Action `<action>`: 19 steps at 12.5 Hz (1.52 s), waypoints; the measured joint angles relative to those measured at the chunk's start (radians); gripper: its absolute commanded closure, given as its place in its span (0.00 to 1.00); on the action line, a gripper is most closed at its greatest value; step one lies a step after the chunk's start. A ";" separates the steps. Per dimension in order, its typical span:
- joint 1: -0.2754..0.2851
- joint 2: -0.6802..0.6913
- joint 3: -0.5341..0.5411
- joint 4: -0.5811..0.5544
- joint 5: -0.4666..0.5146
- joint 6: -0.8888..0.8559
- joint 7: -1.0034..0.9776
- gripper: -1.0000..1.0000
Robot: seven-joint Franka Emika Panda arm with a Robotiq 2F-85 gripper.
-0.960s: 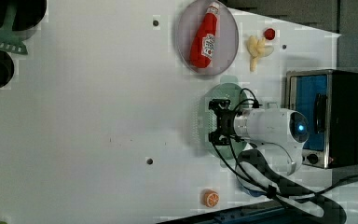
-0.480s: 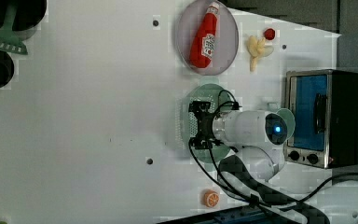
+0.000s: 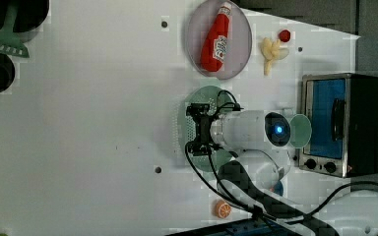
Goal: Drag strainer right to left.
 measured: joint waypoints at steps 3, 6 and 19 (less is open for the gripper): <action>0.024 0.021 0.027 0.070 0.024 -0.011 0.067 0.00; 0.076 0.069 0.004 0.166 0.012 -0.036 0.149 0.00; 0.228 0.211 0.003 0.316 -0.005 -0.034 0.254 0.00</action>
